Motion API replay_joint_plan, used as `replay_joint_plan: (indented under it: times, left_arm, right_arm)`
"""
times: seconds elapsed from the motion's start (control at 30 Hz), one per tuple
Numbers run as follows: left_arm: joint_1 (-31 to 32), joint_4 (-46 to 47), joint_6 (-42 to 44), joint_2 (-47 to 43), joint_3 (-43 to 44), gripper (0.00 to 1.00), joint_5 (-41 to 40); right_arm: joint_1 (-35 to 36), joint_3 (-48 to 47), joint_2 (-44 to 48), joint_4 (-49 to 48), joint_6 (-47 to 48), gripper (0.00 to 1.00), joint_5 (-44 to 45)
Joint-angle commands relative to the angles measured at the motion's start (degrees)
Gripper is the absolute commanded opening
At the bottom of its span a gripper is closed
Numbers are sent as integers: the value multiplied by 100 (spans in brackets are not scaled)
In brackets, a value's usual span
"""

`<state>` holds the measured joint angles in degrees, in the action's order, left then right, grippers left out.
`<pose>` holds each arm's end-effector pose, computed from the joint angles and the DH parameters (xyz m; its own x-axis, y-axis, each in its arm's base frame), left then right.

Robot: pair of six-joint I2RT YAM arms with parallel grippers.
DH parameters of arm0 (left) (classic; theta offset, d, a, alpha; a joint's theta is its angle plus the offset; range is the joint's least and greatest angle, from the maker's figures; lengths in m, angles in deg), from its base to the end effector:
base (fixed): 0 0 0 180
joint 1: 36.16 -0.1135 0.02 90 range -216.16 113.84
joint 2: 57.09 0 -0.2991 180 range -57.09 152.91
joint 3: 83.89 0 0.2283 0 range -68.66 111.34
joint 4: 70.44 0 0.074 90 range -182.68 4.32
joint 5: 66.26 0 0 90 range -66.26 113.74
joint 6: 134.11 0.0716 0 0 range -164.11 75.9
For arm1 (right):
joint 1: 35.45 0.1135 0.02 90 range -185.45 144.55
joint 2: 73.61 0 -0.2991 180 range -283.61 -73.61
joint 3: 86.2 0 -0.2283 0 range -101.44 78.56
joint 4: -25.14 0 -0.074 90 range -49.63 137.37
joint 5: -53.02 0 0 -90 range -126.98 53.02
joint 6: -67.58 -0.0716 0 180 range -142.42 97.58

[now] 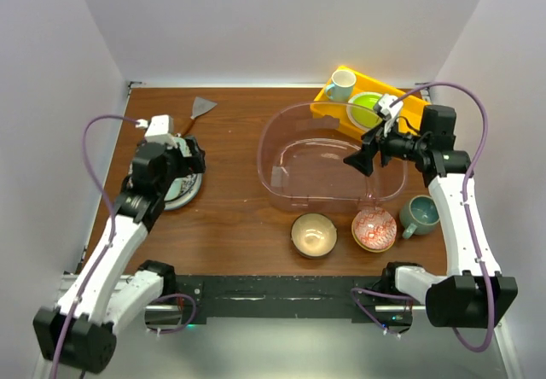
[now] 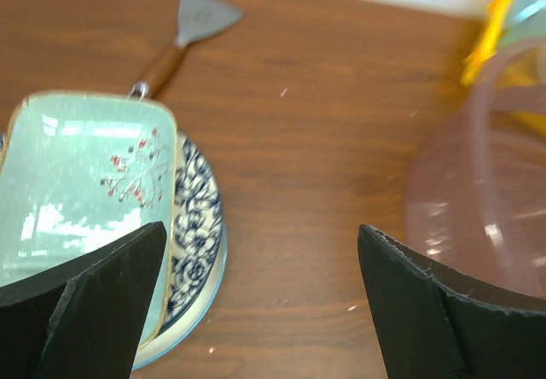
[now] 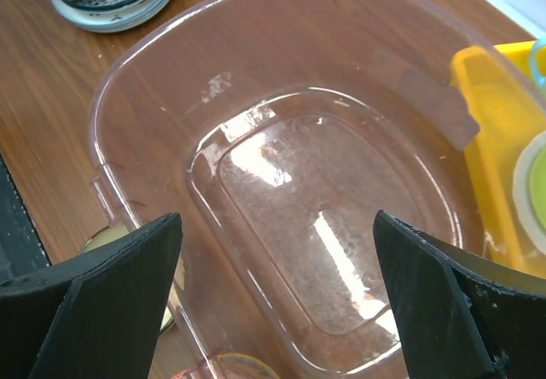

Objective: Place the mixed dishes into the plastic bin
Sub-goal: Pick up the plate at the center of the board.

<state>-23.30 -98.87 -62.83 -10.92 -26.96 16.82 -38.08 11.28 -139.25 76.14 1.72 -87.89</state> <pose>0.1729 -0.0306 0.3279 -0.3153 -0.2548 -0.9142 0.0083 0.9625 -0.2712 0.2161 0.0457 0.3854 -0.2607 -0.2462 -0.9335 -0.7885 0.6122 0.0587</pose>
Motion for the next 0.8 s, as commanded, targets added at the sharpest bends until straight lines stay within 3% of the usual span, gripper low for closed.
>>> replay_joint_plan:
  times: [0.0,0.17,0.4,0.57,0.77]
  left_arm:
    - [-38,-649,-18,1126,532,99,-634]
    - [-29,-826,158,2096,928,93,-1083]
    - [49,-1053,404,3142,1332,70,-1996]
    - [111,-1124,510,3486,1473,55,-2278]
    - [111,-1045,659,3828,1517,45,-2341]
  right_arm:
    - [8,277,201,-386,152,98,-383]
    - [8,436,280,-430,223,98,-454]
    - [0,506,298,-343,258,98,-577]
    - [8,471,316,-281,284,98,-604]
    - [8,506,351,-298,293,98,-612]
